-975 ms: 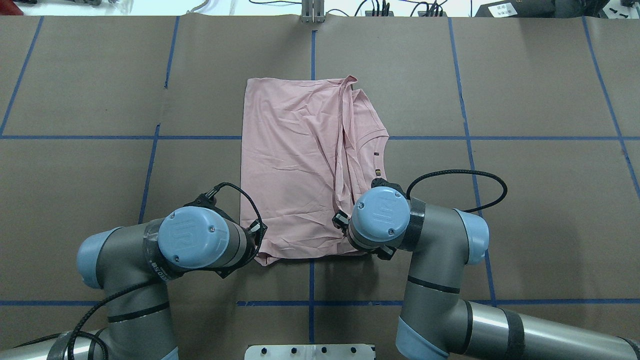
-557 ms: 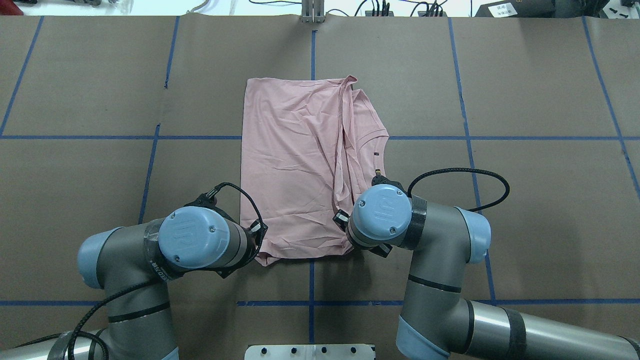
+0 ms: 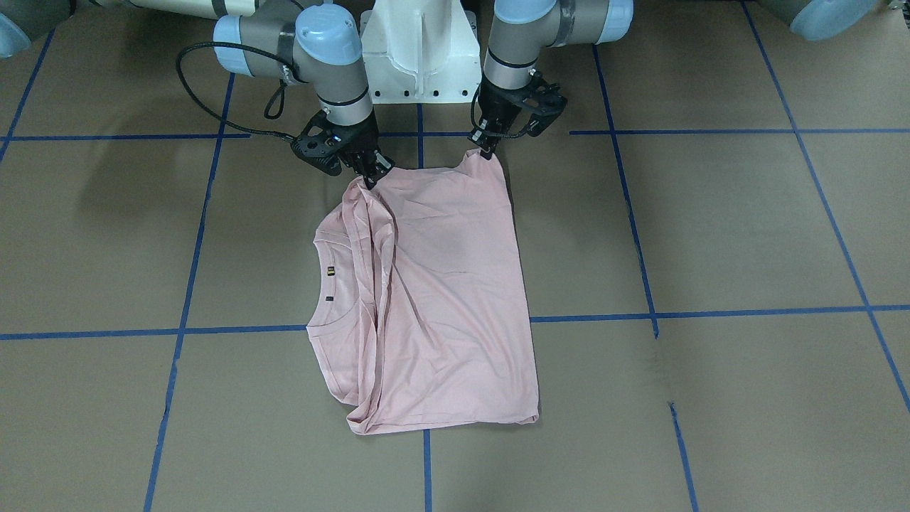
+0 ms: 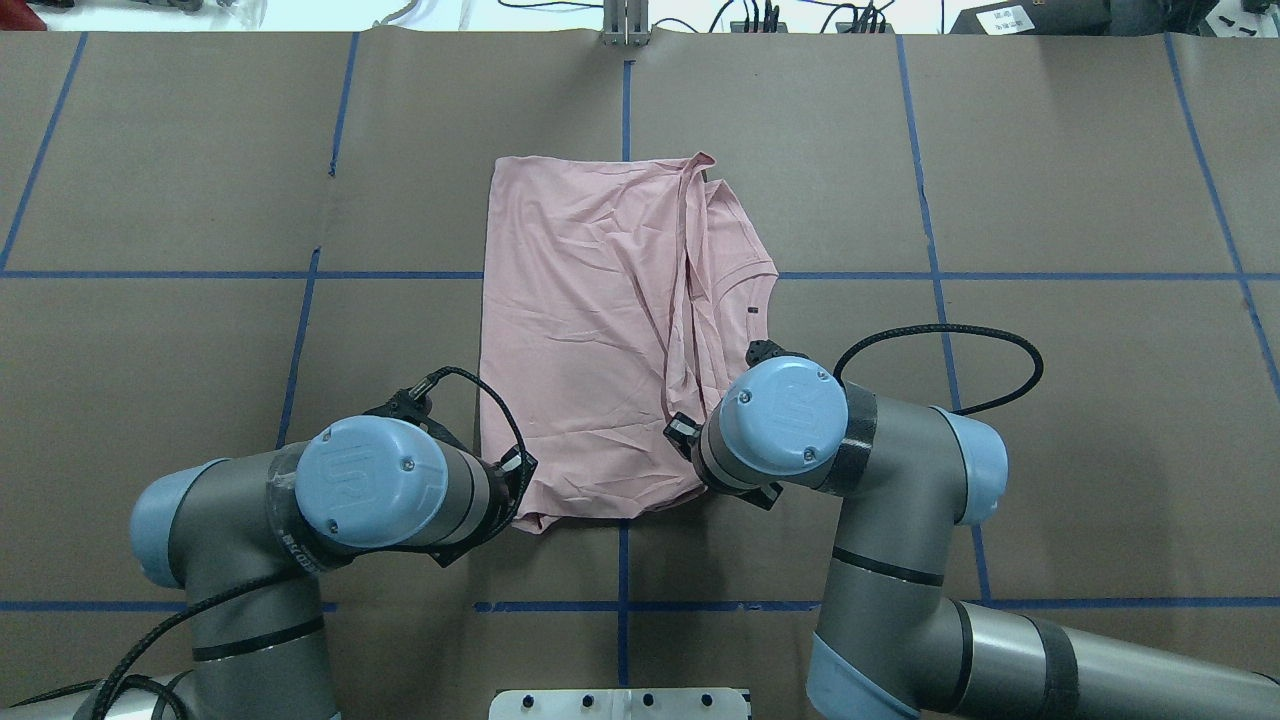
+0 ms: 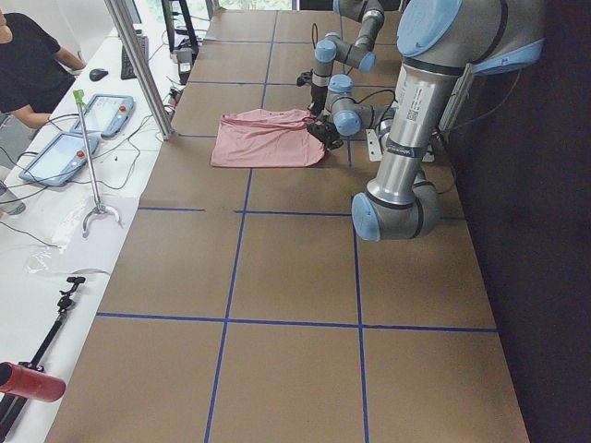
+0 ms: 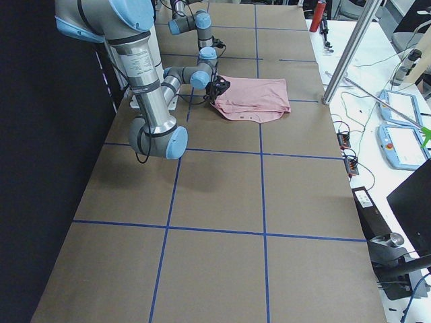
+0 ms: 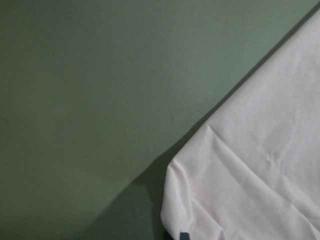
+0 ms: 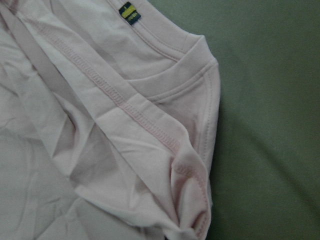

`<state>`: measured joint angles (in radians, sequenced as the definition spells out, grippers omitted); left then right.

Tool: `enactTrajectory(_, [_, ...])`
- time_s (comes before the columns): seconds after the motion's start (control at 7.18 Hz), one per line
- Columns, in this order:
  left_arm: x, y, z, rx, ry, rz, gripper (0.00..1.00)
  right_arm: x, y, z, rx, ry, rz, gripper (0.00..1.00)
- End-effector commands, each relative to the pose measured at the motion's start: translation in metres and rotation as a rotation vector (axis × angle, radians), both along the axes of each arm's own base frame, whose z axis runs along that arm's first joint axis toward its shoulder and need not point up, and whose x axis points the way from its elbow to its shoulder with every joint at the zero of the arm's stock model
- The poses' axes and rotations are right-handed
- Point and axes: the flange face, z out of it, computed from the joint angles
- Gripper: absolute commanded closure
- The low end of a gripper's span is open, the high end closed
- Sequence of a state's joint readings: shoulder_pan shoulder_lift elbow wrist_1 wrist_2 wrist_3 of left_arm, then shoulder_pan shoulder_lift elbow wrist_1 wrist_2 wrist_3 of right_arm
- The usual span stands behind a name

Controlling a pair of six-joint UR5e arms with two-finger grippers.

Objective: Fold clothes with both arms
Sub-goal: 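Lift the near edge and fold it over toward the far edge with both grippers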

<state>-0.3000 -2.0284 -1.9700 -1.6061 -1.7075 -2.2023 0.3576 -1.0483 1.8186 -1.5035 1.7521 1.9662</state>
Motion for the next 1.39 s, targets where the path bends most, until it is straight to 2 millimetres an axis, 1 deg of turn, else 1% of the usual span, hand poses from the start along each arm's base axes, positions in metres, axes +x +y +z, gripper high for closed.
enactTrajectory(0.0, [-0.011,0.053,-0.027,0.005,0.011,0.092,1.0,0.014,0.036,-0.015,0.017,-0.051,-0.048,1.0])
enactTrajectory(0.14, [-0.022,0.078,-0.041,0.003,0.019,0.13,1.0,0.029,0.06,-0.02,0.024,-0.081,-0.077,1.0])
enactTrajectory(0.28, [-0.038,0.089,-0.047,-0.007,0.021,0.141,1.0,0.041,0.073,-0.017,0.025,-0.089,-0.092,1.0])
enactTrajectory(0.42, [-0.039,0.09,-0.045,-0.011,0.013,0.143,1.0,0.043,0.074,-0.019,0.027,-0.095,-0.096,1.0])
enactTrajectory(0.56, [-0.035,0.085,-0.041,-0.006,0.0,0.139,1.0,0.039,0.075,-0.024,0.039,-0.105,-0.099,1.0])
enactTrajectory(0.7, [-0.046,0.054,-0.044,0.003,0.005,0.081,1.0,0.045,0.057,-0.03,0.057,-0.12,-0.064,1.0])
enactTrajectory(0.84, [-0.059,0.015,-0.042,0.013,-0.003,0.016,1.0,0.048,0.032,-0.035,0.11,-0.123,-0.055,1.0])
enactTrajectory(0.97, [-0.068,-0.021,-0.042,0.052,-0.021,-0.019,1.0,0.045,0.0,-0.034,0.174,-0.097,-0.057,1.0])
enactTrajectory(1.11, [-0.076,-0.056,-0.037,0.07,-0.021,-0.07,1.0,0.046,-0.028,-0.031,0.179,-0.088,-0.018,1.0])
enactTrajectory(1.25, [-0.066,-0.076,-0.026,0.079,-0.002,-0.093,1.0,0.041,-0.051,-0.035,0.195,-0.116,0.013,1.0])
